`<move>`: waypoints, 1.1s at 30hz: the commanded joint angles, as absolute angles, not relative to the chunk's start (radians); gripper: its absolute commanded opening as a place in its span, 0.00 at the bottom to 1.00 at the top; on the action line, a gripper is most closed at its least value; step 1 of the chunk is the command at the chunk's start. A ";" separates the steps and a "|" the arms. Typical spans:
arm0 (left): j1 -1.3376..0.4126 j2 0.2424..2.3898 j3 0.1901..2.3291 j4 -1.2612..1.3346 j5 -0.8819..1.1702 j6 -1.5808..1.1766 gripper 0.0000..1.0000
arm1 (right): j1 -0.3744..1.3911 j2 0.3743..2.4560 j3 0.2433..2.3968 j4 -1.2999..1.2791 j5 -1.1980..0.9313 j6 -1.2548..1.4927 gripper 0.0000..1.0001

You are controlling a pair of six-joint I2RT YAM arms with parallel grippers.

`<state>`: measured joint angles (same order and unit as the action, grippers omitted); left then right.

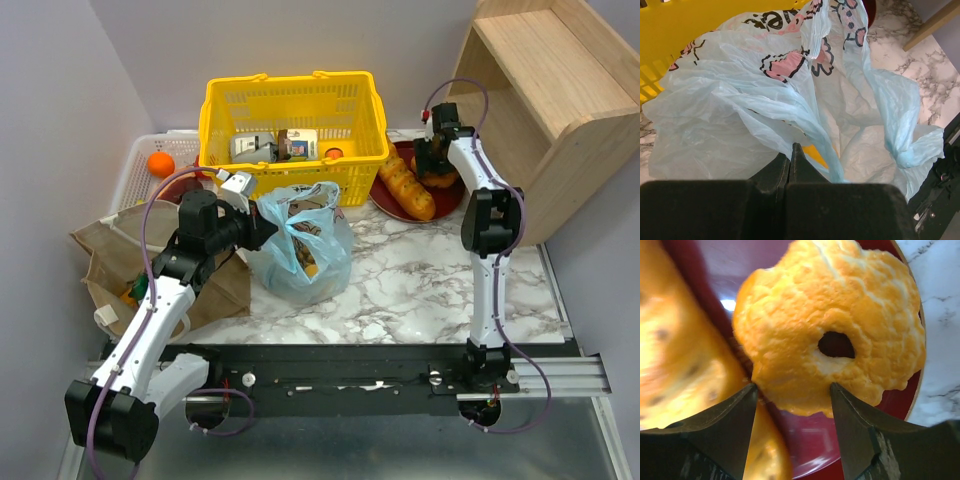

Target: Place the mixed food into the grocery bags and tie them

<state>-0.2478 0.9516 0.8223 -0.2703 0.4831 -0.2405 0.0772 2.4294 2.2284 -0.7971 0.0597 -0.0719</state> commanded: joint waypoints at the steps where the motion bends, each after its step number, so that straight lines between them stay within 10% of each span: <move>1: -0.238 0.953 0.818 -0.250 0.517 -0.250 0.00 | 0.094 2.500 2.203 -0.824 0.217 -0.198 0.69; 6: -0.238 0.951 0.819 -0.252 0.512 -0.249 0.00 | 0.106 2.499 2.190 -0.778 0.262 -0.251 0.68; 14: -0.235 0.943 0.821 -0.256 0.509 -0.244 0.00 | 0.113 2.496 2.174 -0.756 0.285 -0.284 0.01; 33: -0.232 0.928 0.816 -0.247 0.518 -0.253 0.00 | 0.118 1.952 1.754 -0.653 0.140 -0.074 0.01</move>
